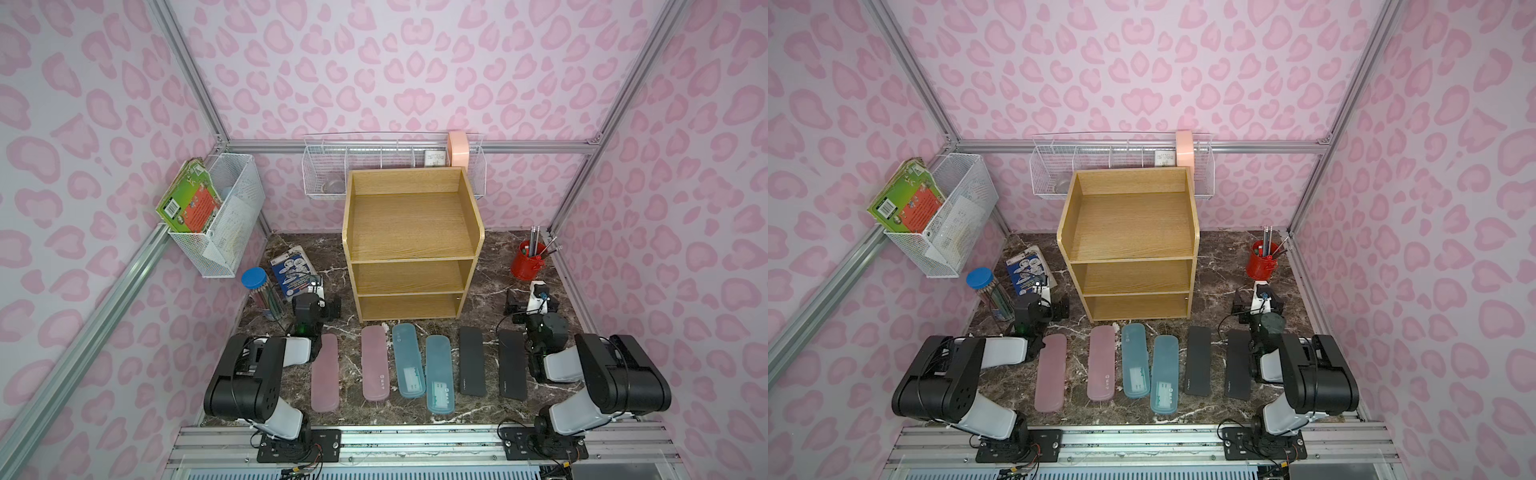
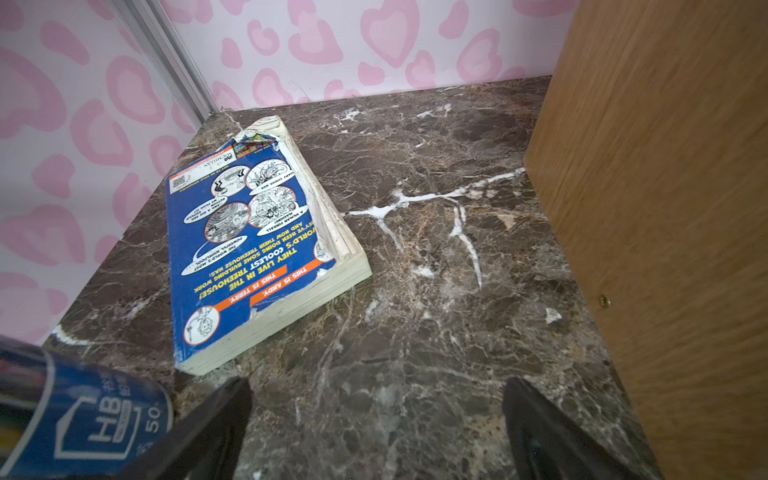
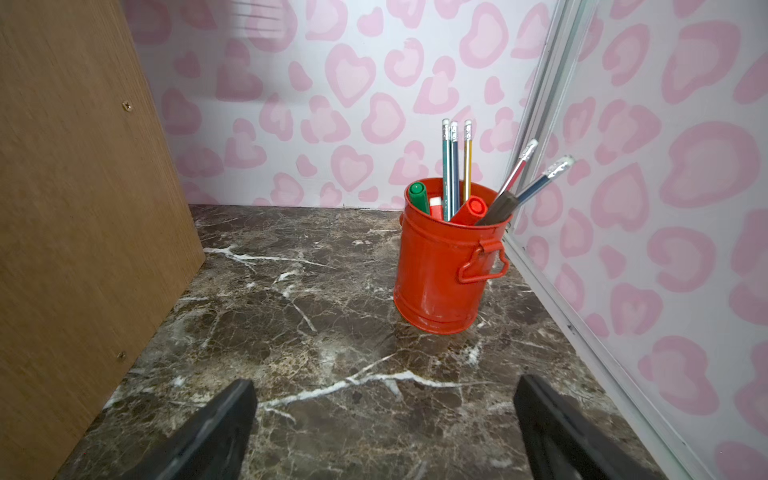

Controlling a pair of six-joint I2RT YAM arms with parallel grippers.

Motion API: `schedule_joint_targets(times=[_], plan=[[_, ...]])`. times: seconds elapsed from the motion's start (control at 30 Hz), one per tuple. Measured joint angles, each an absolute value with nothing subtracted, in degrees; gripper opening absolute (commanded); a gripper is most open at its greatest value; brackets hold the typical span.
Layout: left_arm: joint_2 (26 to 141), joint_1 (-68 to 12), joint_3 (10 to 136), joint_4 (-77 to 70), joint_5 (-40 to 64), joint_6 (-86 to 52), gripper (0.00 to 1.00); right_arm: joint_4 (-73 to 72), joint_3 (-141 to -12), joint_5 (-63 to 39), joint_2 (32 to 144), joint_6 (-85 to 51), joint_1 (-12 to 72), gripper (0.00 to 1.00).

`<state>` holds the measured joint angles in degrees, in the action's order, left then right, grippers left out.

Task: Place the pencil cases on the shelf according to color
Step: Pick up the pencil case from the center of the board.

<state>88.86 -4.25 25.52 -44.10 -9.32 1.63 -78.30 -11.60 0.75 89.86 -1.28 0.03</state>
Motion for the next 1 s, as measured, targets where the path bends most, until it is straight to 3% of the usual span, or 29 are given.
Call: schedule_joint_targets(times=[0.8,1.0], plan=[[88.8,-4.3,25.4,-44.1,-9.3,1.6,0.99,-78.5,-11.2,0.8,89.8,-1.3,0.1,0.99],[83.2,-4.6,28.6,-36.5,-10.0,2.5,0.97,-78.8,-8.3,8.5,86.0,-0.1,4.8,0.99]])
